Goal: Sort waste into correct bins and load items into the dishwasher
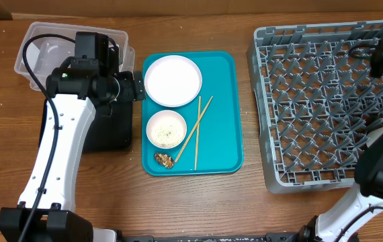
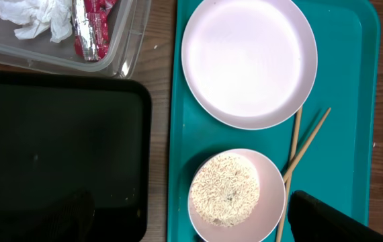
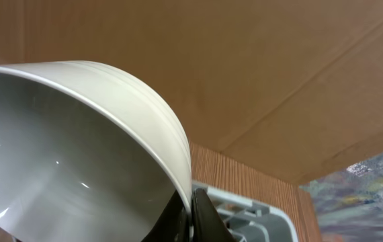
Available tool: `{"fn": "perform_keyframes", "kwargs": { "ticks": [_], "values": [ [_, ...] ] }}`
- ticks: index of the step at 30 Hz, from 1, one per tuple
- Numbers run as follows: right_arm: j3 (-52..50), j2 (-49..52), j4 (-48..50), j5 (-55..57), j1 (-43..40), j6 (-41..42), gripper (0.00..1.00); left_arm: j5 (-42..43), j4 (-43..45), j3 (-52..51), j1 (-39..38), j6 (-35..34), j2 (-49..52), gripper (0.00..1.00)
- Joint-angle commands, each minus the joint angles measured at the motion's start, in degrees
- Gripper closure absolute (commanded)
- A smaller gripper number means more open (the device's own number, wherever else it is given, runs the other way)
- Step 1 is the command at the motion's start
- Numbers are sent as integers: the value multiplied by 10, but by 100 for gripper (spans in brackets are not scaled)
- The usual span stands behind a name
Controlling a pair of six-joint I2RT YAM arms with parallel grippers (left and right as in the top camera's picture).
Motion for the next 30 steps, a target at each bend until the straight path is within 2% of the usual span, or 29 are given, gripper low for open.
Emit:
{"fn": "perform_keyframes", "kwargs": {
  "ticks": [1,8,18,23,24,26,30],
  "values": [
    [-1,26,-2,6,2,5,96,-8,-1,6,-1,11,0,7],
    [-13,52,-22,-7,2,30,96,-8,-1,6,-1,11,0,7],
    [-14,52,-151,-92,15,123,96,-7,0,6,-1,11,0,7],
    [-13,50,-206,-165,31,123,95,-7,0,6,-1,11,0,7],
    [-13,48,-212,-171,34,123,89,-7,0,6,-1,11,0,6],
    [-13,40,-218,-174,39,123,63,-7,0,6,-1,11,0,6],
    [-12,-4,-220,-186,47,123,43,-7,-2,6,-1,11,0,6]
  ]
}}
